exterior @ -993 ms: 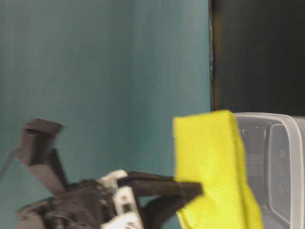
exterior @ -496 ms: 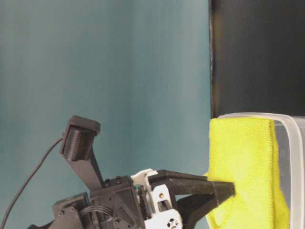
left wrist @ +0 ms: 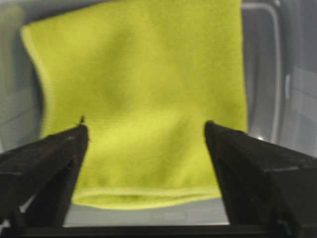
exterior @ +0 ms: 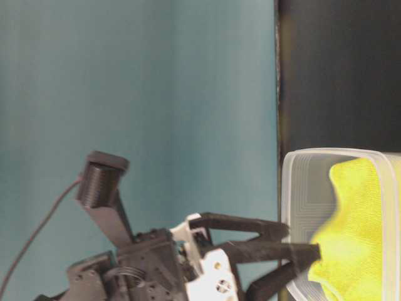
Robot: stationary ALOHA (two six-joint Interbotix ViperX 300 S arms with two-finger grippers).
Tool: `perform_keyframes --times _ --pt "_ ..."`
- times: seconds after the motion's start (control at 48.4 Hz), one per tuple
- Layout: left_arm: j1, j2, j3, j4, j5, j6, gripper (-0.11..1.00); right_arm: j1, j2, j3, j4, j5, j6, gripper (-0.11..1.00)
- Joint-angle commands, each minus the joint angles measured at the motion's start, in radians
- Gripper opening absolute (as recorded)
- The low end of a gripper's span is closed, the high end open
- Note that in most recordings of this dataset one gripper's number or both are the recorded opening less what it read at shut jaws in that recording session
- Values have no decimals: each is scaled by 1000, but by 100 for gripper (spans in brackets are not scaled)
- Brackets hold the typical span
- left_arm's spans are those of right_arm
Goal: Place the yellow towel into the container with the left arm.
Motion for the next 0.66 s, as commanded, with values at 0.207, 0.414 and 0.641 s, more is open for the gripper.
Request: perform_keyframes --times 0.207,0.414,0.641 --pt "-6 -202 -52 3 -18 8 86 2 6 -6 3 -5 2 74" --pt "-9 -242 -18 3 -18 -3 86 2 8 -2 3 -2 2 74" --pt "-31 -245 -17 3 -18 -3 86 2 6 0 3 6 2 74"
